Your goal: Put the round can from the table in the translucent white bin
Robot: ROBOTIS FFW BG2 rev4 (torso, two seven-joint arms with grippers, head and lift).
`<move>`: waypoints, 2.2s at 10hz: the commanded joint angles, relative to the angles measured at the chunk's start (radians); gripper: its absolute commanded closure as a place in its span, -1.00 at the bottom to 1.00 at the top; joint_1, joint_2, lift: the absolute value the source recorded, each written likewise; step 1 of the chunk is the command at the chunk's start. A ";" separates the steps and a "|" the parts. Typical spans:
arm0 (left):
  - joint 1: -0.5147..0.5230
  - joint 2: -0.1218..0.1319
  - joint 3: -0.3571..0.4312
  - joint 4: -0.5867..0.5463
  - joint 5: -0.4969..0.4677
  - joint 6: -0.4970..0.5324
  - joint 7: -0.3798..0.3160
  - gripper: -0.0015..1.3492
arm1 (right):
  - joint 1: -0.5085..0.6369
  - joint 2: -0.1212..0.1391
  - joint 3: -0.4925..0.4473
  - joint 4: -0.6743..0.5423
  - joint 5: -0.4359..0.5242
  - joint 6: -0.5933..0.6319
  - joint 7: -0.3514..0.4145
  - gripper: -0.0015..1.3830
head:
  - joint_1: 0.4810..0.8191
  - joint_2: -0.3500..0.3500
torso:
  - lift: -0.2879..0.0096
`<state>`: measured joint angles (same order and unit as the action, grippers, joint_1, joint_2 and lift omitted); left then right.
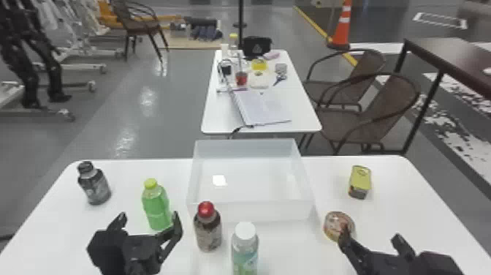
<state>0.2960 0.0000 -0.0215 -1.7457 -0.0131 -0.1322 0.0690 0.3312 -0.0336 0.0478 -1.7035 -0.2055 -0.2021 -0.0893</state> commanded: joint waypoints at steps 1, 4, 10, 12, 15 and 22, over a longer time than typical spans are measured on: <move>0.000 -0.003 0.000 0.000 0.001 0.000 0.000 -0.84 | 0.000 0.000 -0.026 0.033 0.005 -0.010 0.000 -0.82 | -0.60 0.00 | 0.26; 0.000 -0.003 0.000 0.000 0.004 0.002 0.000 -0.84 | -0.001 0.000 -0.048 0.108 0.003 -0.036 -0.032 -0.82 | -0.60 0.00 | 0.26; 0.002 -0.003 0.002 0.000 0.007 0.002 0.000 -0.84 | -0.124 -0.042 -0.045 0.274 -0.028 0.006 0.089 -0.82 | -0.60 0.00 | 0.26; 0.002 -0.003 0.002 0.000 0.008 0.000 0.000 -0.84 | -0.164 -0.037 -0.045 0.314 -0.012 0.043 0.123 -0.82 | -0.60 0.00 | 0.26; 0.000 -0.003 0.003 0.002 0.013 0.000 0.000 -0.84 | -0.198 -0.032 -0.045 0.340 0.005 0.078 0.151 -0.82 | -0.60 0.00 | 0.26; -0.006 -0.003 0.003 0.006 0.022 -0.009 -0.001 -0.84 | -0.313 -0.032 -0.046 0.436 0.077 0.116 0.212 -0.82 | -0.60 0.00 | 0.26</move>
<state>0.2915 0.0000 -0.0184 -1.7403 0.0084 -0.1393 0.0672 0.0302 -0.0658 0.0027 -1.2707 -0.1331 -0.0972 0.1223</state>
